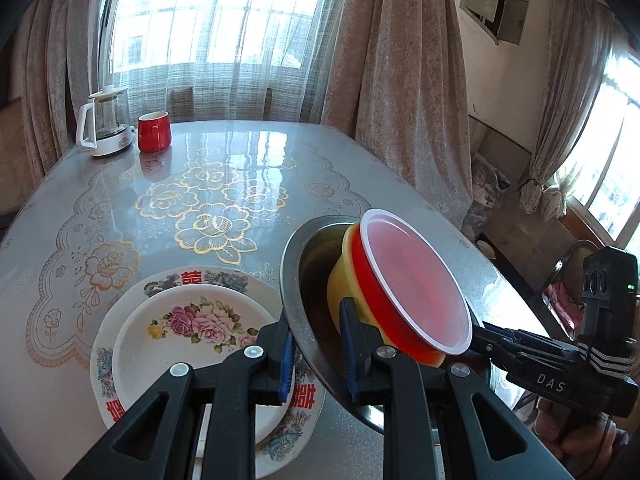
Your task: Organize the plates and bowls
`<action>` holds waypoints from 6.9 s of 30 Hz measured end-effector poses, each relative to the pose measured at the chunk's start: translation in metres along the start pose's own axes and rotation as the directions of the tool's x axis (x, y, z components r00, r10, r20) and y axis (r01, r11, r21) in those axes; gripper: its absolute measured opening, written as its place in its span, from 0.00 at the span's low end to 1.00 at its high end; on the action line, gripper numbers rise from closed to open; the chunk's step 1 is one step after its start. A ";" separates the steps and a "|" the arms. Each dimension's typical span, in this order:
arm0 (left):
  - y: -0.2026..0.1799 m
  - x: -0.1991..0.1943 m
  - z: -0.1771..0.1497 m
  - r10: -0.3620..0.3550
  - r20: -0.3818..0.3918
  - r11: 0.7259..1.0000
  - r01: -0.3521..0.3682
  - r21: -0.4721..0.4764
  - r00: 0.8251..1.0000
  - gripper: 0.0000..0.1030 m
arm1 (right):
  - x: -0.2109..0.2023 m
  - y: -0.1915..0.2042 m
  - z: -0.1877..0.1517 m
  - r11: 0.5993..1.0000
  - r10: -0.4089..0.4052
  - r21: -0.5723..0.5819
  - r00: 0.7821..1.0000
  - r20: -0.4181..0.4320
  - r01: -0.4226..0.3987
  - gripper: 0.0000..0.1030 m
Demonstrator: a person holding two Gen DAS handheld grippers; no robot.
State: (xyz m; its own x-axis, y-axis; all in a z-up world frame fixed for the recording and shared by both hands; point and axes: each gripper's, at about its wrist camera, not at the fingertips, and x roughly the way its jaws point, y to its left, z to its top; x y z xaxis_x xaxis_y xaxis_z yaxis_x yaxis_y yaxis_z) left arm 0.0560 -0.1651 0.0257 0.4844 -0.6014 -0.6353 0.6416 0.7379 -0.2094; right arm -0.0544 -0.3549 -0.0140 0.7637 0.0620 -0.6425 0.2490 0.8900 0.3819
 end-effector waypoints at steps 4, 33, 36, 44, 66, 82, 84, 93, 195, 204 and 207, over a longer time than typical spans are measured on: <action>0.014 -0.013 0.001 0.023 0.027 1.000 -0.022 -0.017 0.999 0.20 | 0.004 0.014 0.006 0.999 0.020 -0.035 1.000 -0.006 -0.020 0.26; 0.131 -0.028 -0.046 0.141 -0.048 0.956 -0.148 -0.252 0.989 0.22 | 0.084 0.115 0.013 0.963 0.100 -0.230 0.980 -0.171 -0.138 0.25; 0.134 -0.024 -0.051 0.131 -0.064 0.954 -0.143 -0.264 0.989 0.22 | 0.087 0.115 0.013 0.964 0.091 -0.231 0.980 -0.177 -0.131 0.25; 0.133 -0.014 -0.057 0.120 -0.107 0.951 -0.145 -0.273 0.987 0.22 | 0.103 0.112 0.014 0.970 0.060 -0.221 0.978 -0.198 -0.105 0.25; 0.140 -0.031 -0.060 0.129 -0.052 0.940 -0.138 -0.313 0.990 0.22 | 0.094 0.096 0.004 0.981 0.125 -0.120 0.971 -0.203 -0.151 0.28; 0.130 -0.027 -0.060 0.175 -0.044 0.946 -0.180 -0.269 0.984 0.19 | 0.092 0.098 0.003 0.981 0.067 -0.170 0.988 -0.141 -0.091 0.18; 0.129 -0.026 -0.059 0.182 -0.048 0.945 -0.189 -0.267 0.982 0.19 | 0.093 0.098 0.005 0.981 0.064 -0.170 0.987 -0.148 -0.089 0.18; 0.126 -0.027 -0.061 0.208 -0.051 0.940 -0.214 -0.265 0.977 0.20 | 0.093 0.096 0.003 0.982 0.074 -0.165 0.987 -0.145 -0.097 0.19; 0.054 -0.074 -0.093 0.512 0.106 0.854 -0.491 -0.172 0.853 0.96 | 0.035 0.137 -0.053 0.937 -0.175 -0.275 0.971 0.161 0.214 0.56; 0.053 -0.074 -0.092 0.512 0.103 0.854 -0.493 -0.168 0.853 0.96 | 0.037 0.136 -0.053 0.938 -0.177 -0.272 0.972 0.157 0.215 0.56; 0.052 -0.075 -0.092 0.512 0.107 0.854 -0.492 -0.167 0.852 0.96 | 0.038 0.136 -0.053 0.937 -0.177 -0.273 0.971 0.160 0.216 0.56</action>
State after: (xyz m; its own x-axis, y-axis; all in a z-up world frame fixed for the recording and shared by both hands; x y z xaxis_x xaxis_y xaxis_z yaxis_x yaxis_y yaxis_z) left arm -0.0016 -0.0538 -0.0060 0.8049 -0.1674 -0.5693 0.2103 0.9776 0.0100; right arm -0.0232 -0.2074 -0.0215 0.7925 -0.1698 -0.5858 0.2361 0.9710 0.0379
